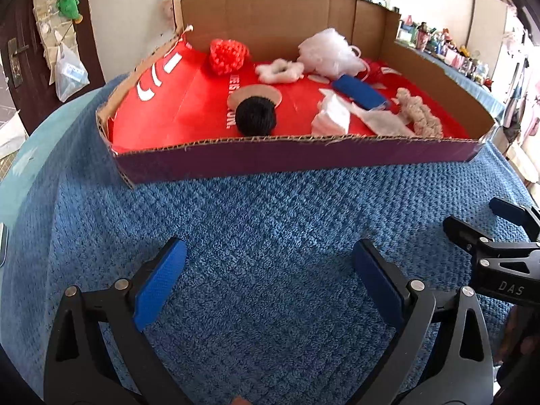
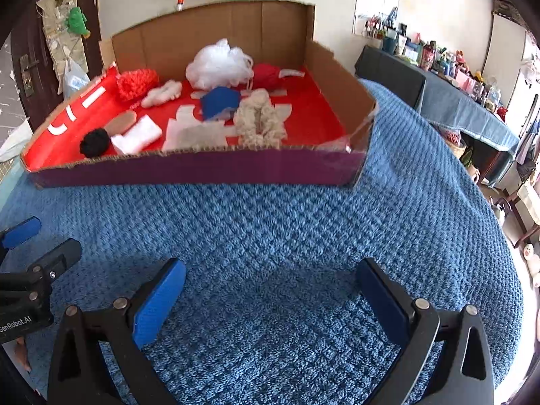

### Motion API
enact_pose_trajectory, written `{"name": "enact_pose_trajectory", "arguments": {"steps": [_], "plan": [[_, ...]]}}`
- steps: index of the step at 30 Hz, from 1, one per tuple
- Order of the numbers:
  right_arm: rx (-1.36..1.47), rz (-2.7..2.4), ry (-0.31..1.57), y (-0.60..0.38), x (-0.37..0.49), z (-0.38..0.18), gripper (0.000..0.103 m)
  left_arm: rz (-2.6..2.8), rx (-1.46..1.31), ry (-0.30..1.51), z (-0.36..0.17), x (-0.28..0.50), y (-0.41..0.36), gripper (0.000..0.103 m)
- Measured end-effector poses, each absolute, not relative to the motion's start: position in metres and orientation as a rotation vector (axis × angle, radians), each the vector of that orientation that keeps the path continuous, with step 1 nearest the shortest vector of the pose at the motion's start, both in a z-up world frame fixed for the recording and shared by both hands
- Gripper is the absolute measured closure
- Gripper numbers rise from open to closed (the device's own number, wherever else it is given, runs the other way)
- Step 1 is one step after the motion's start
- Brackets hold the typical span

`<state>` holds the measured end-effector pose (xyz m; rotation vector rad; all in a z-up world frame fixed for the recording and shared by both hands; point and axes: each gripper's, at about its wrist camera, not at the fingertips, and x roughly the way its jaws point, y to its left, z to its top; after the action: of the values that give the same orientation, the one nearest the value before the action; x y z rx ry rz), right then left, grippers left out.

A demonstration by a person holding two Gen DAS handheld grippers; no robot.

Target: Organize soft objects

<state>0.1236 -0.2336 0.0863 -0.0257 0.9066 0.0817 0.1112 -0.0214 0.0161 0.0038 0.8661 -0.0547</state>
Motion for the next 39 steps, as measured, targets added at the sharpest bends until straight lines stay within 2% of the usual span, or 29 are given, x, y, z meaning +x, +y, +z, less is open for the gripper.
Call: {"name": "enact_pose_trajectory", "arguments": {"steps": [4, 39], "plan": [[-0.029, 0.076, 0.919, -0.233, 0.125, 0.084, 0.000, -0.028, 0.041, 0.881, 0.013, 0.113, -0.027, 0.000], [-0.023, 0.081, 0.936, -0.231, 0.130, 0.081, 0.000, -0.008, 0.023, 0.892, 0.009, 0.122, -0.029, 0.000]]}}
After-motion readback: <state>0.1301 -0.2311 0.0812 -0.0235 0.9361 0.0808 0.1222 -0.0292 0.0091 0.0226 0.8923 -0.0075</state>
